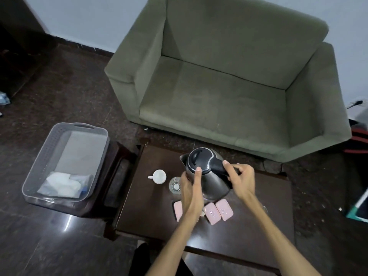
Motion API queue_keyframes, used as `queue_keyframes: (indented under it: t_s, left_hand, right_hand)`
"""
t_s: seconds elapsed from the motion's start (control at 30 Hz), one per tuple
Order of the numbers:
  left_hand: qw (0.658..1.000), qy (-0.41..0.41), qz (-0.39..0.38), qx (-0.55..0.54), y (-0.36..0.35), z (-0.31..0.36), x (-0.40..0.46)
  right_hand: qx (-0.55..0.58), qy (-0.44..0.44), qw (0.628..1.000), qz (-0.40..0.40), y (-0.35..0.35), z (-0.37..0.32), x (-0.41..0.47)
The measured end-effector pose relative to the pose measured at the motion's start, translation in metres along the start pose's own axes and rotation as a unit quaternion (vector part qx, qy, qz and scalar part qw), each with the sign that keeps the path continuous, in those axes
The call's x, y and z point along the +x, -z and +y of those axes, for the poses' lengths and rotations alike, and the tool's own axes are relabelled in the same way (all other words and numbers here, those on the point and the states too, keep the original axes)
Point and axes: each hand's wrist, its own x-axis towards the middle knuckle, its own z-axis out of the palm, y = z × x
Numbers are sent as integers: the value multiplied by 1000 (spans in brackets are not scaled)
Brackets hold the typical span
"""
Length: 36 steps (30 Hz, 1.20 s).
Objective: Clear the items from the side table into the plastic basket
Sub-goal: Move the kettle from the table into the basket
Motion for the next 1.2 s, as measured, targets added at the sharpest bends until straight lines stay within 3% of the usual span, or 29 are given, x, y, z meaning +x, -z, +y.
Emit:
queue_keyframes:
  t_s: [0.23, 0.67, 1.2]
  left_hand:
    - [994, 75, -39, -71, -26, -59, -7]
    - [978, 175, -31, -112, -14, -131, 39]
    - [955, 246, -23, -164, -10, -142, 70]
  right_hand:
    - [-133, 11, 990, -46, 19, 36, -17]
    - [-274, -11, 956, -107, -39, 53, -13]
    - [-368, 24, 919, -137, -76, 30, 5]
